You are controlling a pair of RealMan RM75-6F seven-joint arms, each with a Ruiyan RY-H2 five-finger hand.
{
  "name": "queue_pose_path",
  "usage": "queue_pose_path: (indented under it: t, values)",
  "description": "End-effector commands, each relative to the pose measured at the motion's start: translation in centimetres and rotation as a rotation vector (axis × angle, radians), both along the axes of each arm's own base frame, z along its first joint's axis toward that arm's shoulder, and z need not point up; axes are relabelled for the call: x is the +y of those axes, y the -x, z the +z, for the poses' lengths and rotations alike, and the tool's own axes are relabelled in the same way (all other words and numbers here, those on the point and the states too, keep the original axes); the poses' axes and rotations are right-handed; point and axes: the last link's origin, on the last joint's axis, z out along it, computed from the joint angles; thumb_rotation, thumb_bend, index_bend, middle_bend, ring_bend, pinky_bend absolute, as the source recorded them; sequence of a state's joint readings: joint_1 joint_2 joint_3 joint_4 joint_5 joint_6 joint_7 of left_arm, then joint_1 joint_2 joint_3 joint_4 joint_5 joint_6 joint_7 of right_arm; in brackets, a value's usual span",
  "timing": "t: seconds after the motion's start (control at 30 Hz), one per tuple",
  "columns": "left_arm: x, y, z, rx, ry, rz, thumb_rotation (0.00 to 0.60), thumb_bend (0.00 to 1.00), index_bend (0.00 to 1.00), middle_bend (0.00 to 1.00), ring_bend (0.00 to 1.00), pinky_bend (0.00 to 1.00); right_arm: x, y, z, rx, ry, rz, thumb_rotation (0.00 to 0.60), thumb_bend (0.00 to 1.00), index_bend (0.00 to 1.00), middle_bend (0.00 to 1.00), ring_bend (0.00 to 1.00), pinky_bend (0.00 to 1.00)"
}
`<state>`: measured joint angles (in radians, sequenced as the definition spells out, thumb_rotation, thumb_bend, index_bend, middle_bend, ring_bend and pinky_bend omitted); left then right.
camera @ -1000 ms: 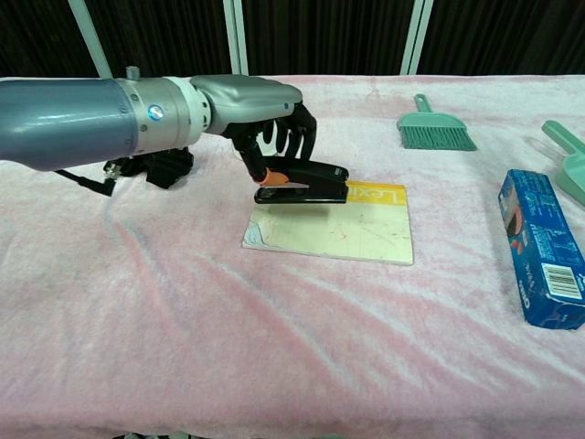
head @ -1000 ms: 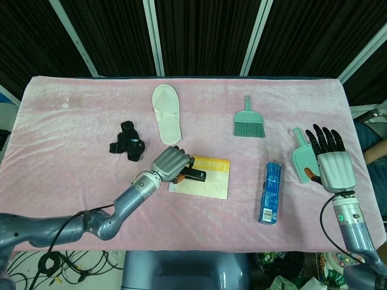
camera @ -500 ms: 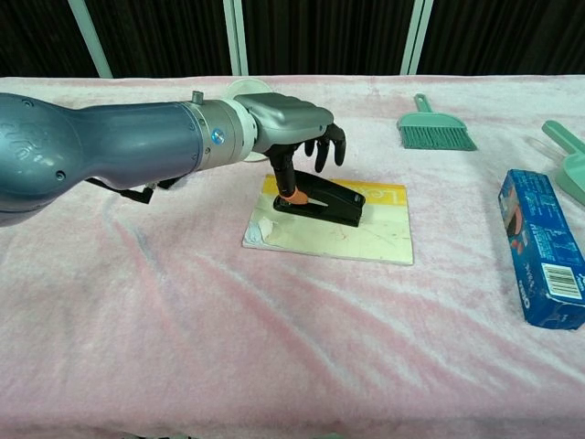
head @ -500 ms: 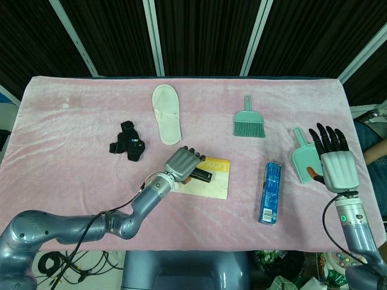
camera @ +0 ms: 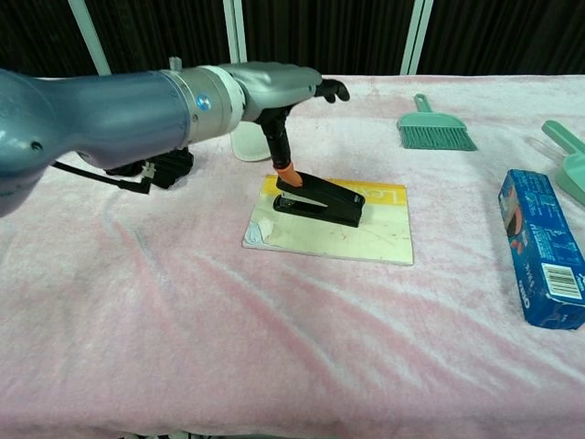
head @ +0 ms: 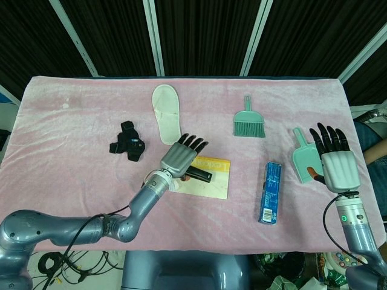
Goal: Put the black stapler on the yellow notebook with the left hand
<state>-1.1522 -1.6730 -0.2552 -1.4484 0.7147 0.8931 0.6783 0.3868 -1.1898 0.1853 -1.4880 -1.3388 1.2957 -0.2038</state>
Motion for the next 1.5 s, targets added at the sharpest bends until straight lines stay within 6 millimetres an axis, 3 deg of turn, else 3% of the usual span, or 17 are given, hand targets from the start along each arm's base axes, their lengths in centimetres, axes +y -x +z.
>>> queue_pose_path:
  t: [0.03, 0.17, 0.33, 0.47, 0.67, 0.93, 1.1, 1.5]
  values:
    - [0.7, 1.2, 2.9, 0.017, -0.074, -0.01, 0.6, 0.03, 0.05, 0.06, 0.0, 0.01, 0.0, 0.1, 0.0, 0.0, 0.0, -0.006, 0.6, 0.1, 0.04, 0.0, 0.0, 0.07]
    - [0.6, 3.3, 7.5, 0.032, -0.165, -0.039, 0.6, 0.03, 0.06, 0.06, 0.0, 0.01, 0.0, 0.6, 0.1, 0.006, -0.005, -0.032, 0.6, 0.1, 0.04, 0.0, 0.0, 0.07]
    - [-2.1, 8.2, 13.3, 0.039, -0.264, -0.065, 0.6, 0.03, 0.06, 0.06, 0.0, 0.01, 0.1, 1.8, 0.7, 0.033, -0.029, -0.054, 0.6, 0.1, 0.03, 0.0, 0.0, 0.07]
    - [-4.9, 12.9, 16.6, 0.046, -0.32, -0.021, 0.6, 0.03, 0.06, 0.06, 0.0, 0.0, 0.9, 3.6, 1.8, 0.048, -0.065, -0.116, 0.6, 0.1, 0.03, 0.0, 0.0, 0.07]
    - [-9.3, 19.4, 19.9, 0.06, -0.377, 0.095, 0.6, 0.03, 0.07, 0.06, 0.0, 0.0, 3.2, 5.4, 3.2, -0.021, -0.055, -0.157, 0.6, 0.11, 0.03, 0.0, 0.0, 0.07]
    - [-15.8, 25.9, 22.5, -0.068, -0.454, 0.239, 0.6, 0.03, 0.08, 0.06, 0.0, 0.0, 8.0, 7.6, 2.3, -0.075, -0.023, -0.187, 0.6, 0.11, 0.02, 0.0, 0.0, 0.07]
    - [-18.4, 29.6, 22.5, -0.112, -0.456, 0.341, 0.6, 0.03, 0.09, 0.05, 0.0, 0.0, 11.0, 8.6, 1.0, -0.105, 0.01, -0.195, 0.6, 0.11, 0.02, 0.0, 0.0, 0.07]
    - [-18.3, 30.3, 22.2, -0.093, -0.478, 0.347, 0.6, 0.04, 0.1, 0.05, 0.0, 0.0, 11.9, 8.4, 0.7, -0.073, 0.014, -0.15, 0.6, 0.11, 0.02, 0.0, 0.0, 0.07]
